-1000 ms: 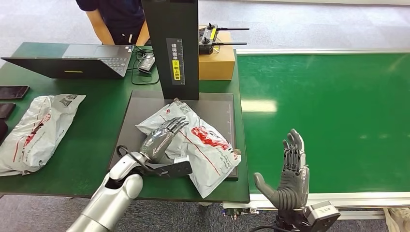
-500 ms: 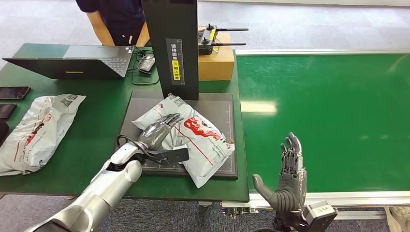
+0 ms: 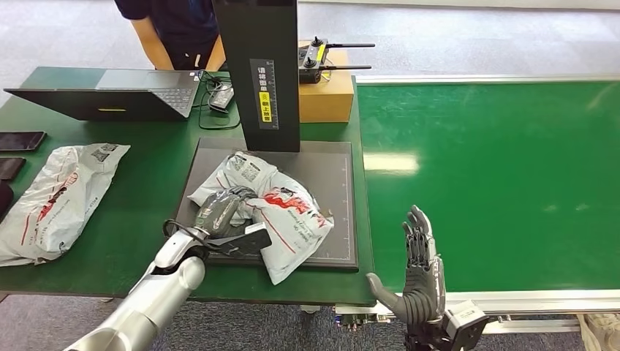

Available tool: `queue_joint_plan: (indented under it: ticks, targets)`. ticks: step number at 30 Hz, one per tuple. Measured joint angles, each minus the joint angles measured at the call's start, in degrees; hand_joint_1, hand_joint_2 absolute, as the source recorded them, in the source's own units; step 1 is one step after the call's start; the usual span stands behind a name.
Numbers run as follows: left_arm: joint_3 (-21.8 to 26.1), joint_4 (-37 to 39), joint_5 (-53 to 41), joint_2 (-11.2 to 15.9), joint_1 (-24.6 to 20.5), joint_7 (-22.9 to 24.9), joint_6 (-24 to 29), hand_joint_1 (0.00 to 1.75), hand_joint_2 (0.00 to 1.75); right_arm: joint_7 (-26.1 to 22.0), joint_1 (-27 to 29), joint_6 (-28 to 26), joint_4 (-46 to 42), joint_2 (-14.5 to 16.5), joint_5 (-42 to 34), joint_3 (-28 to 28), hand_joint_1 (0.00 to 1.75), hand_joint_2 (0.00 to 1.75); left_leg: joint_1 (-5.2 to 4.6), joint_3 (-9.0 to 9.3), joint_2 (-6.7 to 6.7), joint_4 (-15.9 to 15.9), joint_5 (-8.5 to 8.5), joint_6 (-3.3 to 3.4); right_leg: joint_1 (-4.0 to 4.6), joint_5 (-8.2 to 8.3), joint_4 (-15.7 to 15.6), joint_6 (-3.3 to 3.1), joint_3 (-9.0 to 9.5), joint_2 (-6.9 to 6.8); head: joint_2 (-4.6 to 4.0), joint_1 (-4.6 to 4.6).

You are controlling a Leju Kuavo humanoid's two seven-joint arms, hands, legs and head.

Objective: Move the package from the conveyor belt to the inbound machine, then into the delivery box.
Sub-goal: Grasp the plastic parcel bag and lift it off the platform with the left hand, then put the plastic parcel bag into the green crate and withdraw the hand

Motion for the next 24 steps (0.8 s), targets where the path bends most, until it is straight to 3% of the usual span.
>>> queue_joint_plan:
  ticks: [7,21,24]
  targets:
    - [5.5,-14.0,5.1,0.7,7.0,-4.5,7.0,1.75,1.75,0.0,0.6,-0.2,0.3,0.0,1.8,1.2,0.0,1.75,0.0,-0.28,0.0,0.0,0.0,0.0,0.0,0.0,0.0,0.0,-0.29,0.0,0.0,0.0]
    - [14.0,-24.2,12.6,0.6,5.5,-12.6,17.1,1.75,1.75,1.4,-0.2,-3.0,0.2,0.0,2.4,3.1,0.0,1.75,0.0,-0.32,0.0,0.0,0.01,-0.01,0.0,0.01,0.0,-0.01,-0.33,0.0,0.0,0.0]
    - [17.6,-27.9,13.7,0.6,5.6,-14.6,17.2,1.62,1.75,1.3,-0.2,-3.3,0.2,0.0,2.3,3.5,0.0,1.75,0.01,-0.34,0.0,0.0,0.0,-0.01,0.0,0.0,0.0,-0.01,-0.36,0.02,0.0,0.01]
